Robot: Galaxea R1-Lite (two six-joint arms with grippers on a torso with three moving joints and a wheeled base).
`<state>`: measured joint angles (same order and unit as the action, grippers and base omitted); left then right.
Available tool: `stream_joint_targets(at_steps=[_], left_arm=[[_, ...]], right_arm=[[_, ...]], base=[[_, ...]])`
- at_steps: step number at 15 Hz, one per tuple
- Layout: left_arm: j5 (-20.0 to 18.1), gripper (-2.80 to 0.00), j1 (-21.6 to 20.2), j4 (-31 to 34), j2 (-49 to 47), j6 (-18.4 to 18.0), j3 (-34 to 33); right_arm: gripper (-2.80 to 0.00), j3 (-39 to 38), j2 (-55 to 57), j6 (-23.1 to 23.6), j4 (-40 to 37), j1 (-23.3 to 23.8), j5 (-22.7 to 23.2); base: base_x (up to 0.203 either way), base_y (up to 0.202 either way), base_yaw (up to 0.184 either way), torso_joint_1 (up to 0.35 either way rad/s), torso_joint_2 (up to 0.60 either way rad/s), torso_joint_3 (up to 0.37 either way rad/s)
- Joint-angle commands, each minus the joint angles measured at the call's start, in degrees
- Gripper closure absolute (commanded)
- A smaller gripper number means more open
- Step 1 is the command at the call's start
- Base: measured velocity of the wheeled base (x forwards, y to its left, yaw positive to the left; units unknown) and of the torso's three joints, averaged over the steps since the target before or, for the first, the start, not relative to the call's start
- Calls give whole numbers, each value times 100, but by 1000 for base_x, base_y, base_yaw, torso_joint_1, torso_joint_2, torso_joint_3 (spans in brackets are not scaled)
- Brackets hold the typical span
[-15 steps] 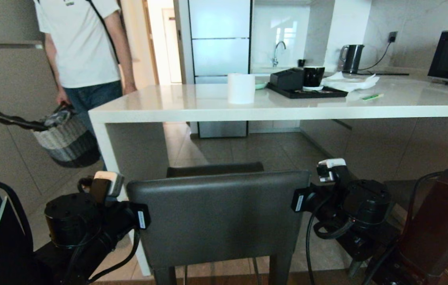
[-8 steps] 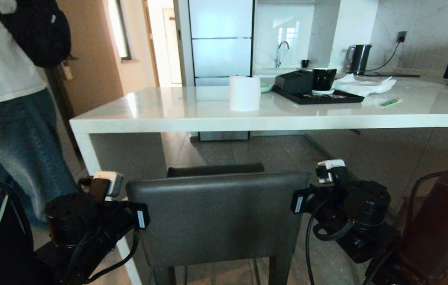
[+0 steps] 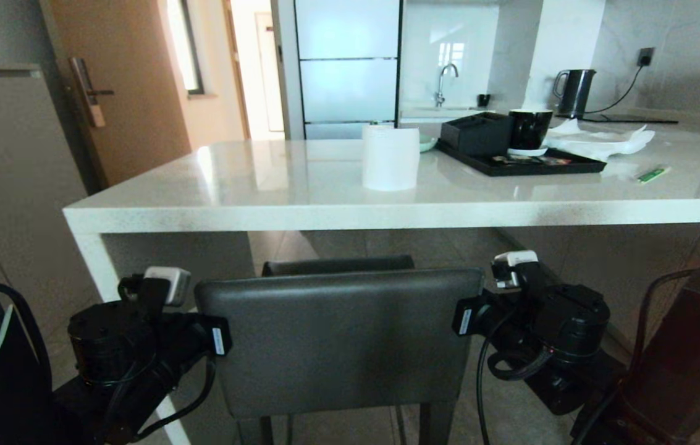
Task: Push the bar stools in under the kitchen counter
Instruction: Push the gray chair back under the dining table
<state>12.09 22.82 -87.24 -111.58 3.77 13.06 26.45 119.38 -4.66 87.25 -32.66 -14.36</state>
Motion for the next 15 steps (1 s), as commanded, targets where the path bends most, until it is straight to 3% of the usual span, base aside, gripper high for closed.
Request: stream_joint_targets(at_steps=[1,6,15], left_arm=[[-5,0,3,-43,-30,1,-5],[-9,0,30,-43,-22,10,-95],[43,0,-9,-43,540,154,-508]], right_arm=[[0,0,24,-9,41,-4,3],[0,-151,17,-25,41,-4,-14],[0,-616,-732,-204,41,17,-81]], base=[[188,0,3,2,0,5],[176,0,2,1,0,1],[6,0,0,1,0,0]])
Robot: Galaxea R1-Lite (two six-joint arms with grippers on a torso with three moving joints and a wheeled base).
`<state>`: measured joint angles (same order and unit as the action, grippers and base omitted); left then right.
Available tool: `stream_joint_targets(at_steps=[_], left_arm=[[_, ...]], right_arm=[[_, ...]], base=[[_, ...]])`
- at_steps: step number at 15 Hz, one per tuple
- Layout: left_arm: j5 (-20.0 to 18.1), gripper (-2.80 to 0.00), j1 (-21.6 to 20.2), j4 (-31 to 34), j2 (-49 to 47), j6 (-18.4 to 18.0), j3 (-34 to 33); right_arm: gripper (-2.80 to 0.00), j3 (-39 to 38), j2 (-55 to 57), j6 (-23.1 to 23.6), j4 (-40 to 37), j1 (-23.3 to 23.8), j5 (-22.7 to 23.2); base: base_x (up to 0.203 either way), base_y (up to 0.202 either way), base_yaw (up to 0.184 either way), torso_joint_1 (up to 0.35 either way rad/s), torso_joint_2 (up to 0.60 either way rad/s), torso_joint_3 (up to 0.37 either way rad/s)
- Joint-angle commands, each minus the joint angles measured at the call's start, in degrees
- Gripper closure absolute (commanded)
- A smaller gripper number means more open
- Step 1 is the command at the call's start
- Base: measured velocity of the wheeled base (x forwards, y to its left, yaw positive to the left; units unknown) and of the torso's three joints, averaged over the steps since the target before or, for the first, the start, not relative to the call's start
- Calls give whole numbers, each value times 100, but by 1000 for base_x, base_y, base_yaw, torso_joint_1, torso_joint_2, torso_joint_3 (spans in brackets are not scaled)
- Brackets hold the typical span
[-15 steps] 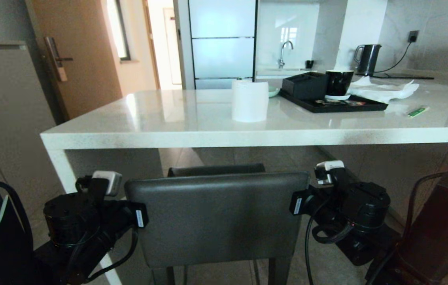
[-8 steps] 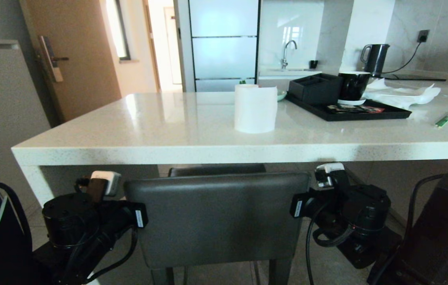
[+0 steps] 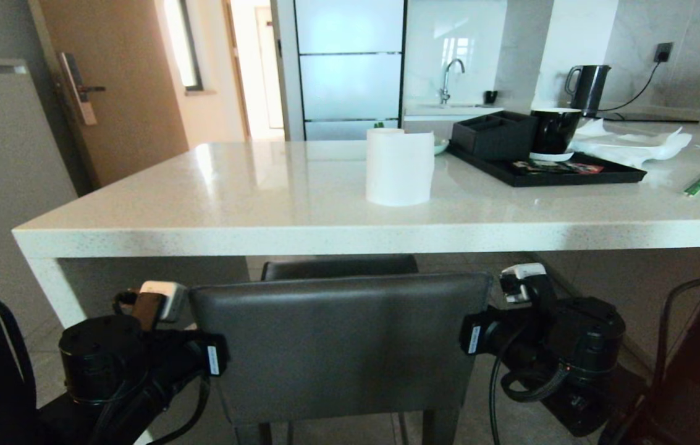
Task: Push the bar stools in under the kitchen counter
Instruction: Push the gray chair back under the dining table
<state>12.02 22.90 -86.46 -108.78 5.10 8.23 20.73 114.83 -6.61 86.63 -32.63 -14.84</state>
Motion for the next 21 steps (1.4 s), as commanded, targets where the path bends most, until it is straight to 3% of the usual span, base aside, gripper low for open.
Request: stream_joint_targets(at_steps=[1,6,12,16,18,21], left_arm=[[47,0,-73,-121,441,24,-49],[45,0,-168,-121,1281,-10,-314],[53,0,-224,84,2647,-214,-430],[54,0,-281,902,3674,-508,-288],[61,0,-316,1767,4342,-528,-79],[247,0,-778,2773,5080,-544,147]], right_arm=[[0,-92,-437,-17,104,35,-73],[0,-496,-1410,31,104,90,-92],[0,-1207,-3177,149,-430,639,-89],[0,-1654,-4261,339,-965,1021,-84],[0,-1788,-4691,569,-1153,1247,-81],[0,-1849,-5379,802,-1625,1576,-80]], base=[[0,0,0,0,0,0],[0,0,0,0,0,0],[0,0,0,0,0,0],[0,0,0,0,0,0],[0,0,0,0,0,0],[0,0,0,0,0,0]])
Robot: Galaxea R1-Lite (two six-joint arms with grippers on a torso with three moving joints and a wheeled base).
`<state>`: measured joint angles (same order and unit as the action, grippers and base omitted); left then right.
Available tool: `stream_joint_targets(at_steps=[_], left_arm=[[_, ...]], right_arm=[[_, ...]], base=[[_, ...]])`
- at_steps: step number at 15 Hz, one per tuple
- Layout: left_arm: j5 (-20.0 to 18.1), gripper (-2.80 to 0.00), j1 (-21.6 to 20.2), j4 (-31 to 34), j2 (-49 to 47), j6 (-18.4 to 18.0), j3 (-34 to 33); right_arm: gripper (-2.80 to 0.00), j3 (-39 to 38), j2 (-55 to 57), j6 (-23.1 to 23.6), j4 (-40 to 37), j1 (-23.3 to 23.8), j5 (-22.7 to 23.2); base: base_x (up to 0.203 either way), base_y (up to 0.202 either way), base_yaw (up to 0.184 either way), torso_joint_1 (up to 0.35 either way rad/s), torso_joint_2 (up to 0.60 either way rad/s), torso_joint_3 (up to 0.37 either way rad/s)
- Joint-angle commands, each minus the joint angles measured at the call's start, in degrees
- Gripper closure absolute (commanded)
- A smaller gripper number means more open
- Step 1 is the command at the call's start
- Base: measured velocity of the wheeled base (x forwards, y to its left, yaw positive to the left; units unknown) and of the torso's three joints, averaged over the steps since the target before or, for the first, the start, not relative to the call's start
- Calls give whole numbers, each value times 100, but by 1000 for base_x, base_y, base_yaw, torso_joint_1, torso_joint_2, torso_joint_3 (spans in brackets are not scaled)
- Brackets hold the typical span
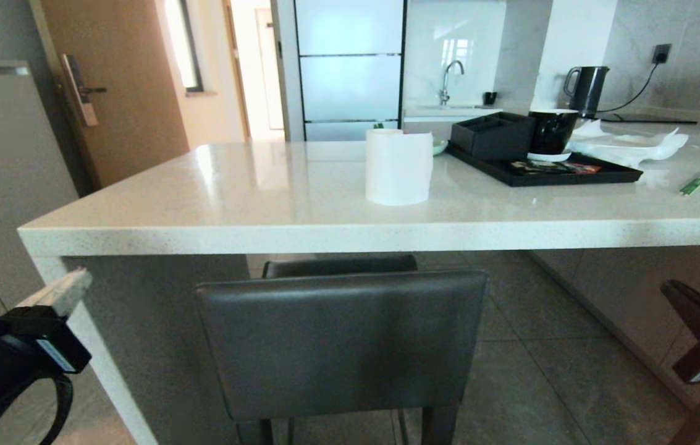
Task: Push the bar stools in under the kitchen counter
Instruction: Push the gray chair back under the dining table
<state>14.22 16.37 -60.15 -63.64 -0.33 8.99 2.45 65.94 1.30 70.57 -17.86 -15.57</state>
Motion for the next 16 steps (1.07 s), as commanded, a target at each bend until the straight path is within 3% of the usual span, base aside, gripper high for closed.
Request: stream_joint_targets(at_steps=[1,4,8,14,16], left_arm=[[68,0,-249,228,716,-14,81],[37,0,-606,410,1252,-314,131],[8,0,-871,1698,2293,-546,430],[-58,0,-1166,3854,3957,-663,1140],[-73,0,-1197,4646,4516,-708,1179]], right_arm=[[0,-13,-766,31,-230,145,-8],[0,169,-1847,98,-1339,391,-3],[0,634,-3192,122,-3267,890,53],[0,1945,-4962,137,-6374,1033,430],[0,2184,-5004,199,-6481,1054,284]], base=[[0,0,0,0,0,0],[0,0,0,0,0,0],[0,0,0,0,0,0],[0,0,0,0,0,0],[0,0,0,0,0,0]])
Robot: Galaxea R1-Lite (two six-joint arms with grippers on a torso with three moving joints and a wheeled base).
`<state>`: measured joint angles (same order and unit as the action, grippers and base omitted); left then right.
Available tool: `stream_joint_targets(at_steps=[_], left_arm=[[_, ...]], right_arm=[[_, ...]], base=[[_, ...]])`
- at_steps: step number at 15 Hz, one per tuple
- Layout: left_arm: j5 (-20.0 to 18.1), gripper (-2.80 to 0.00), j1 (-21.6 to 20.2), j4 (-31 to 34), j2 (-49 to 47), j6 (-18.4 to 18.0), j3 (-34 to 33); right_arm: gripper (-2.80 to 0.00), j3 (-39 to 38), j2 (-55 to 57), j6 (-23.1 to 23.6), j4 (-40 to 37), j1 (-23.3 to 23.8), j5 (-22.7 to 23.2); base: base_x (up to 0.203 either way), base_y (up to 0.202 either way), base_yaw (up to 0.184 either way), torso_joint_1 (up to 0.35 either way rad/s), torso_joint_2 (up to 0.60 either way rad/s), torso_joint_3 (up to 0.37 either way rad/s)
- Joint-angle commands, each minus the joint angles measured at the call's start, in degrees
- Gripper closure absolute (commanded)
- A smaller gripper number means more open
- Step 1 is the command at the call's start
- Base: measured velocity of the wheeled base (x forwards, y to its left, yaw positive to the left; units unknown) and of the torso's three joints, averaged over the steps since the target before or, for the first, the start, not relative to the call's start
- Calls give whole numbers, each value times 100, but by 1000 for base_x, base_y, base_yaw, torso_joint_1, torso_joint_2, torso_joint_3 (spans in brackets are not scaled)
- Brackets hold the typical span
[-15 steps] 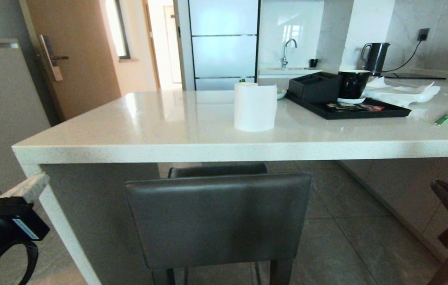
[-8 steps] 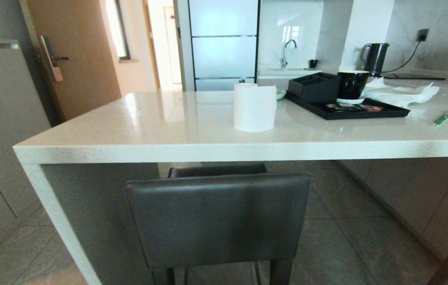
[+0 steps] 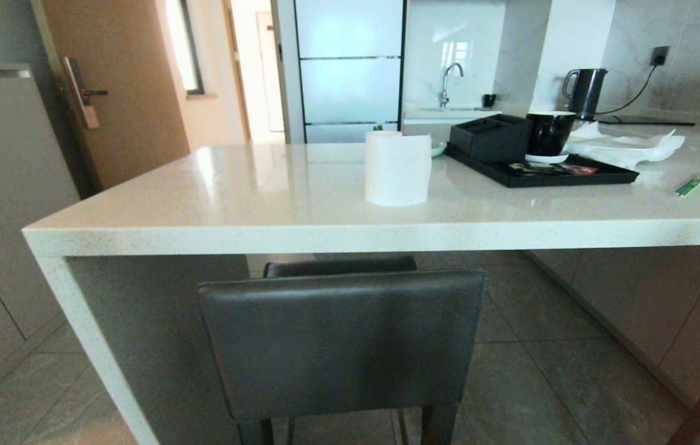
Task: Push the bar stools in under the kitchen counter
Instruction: Push the gray chair back under the dining table
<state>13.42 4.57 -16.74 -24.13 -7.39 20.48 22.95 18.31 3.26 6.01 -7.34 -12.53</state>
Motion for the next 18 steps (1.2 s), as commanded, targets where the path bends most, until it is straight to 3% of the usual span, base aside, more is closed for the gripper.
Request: stream_joint_targets(at_steps=[1,5,9,10,12,13,15,16,18], left_arm=[[34,0,-51,544,719,-47,53],[-122,0,-647,588,852,-230,-38],[-426,0,-594,590,1381,-233,-852],[-653,0,-522,614,1631,-221,-1059],[-1012,0,-478,1096,2208,-180,-1343],[-1072,0,-474,1646,2396,-158,-1479],[-1197,0,-463,1844,2428,130,-1860],[-1321,0,-466,1822,2425,351,-2014],[-1438,0,-460,1683,2422,424,-2057]], right_arm=[[0,231,-231,41,-75,191,-19],[0,241,-409,156,-181,948,686],[0,-347,-910,180,-206,833,740],[0,-587,-1166,200,-242,813,777],[0,-1005,-1735,243,-602,795,840],[0,-1302,-1840,230,-741,791,841],[0,-1993,-1832,108,-596,785,902],[0,-2275,-1830,35,-292,782,1197],[0,-2333,-1829,117,-648,780,1440]], base=[[0,0,0,0,0,0],[0,0,0,0,0,0],[0,0,0,0,0,0],[0,0,0,0,0,0],[0,0,0,0,0,0],[0,0,0,0,0,0],[0,0,0,0,0,0],[0,0,0,0,0,0],[0,0,0,0,0,0]])
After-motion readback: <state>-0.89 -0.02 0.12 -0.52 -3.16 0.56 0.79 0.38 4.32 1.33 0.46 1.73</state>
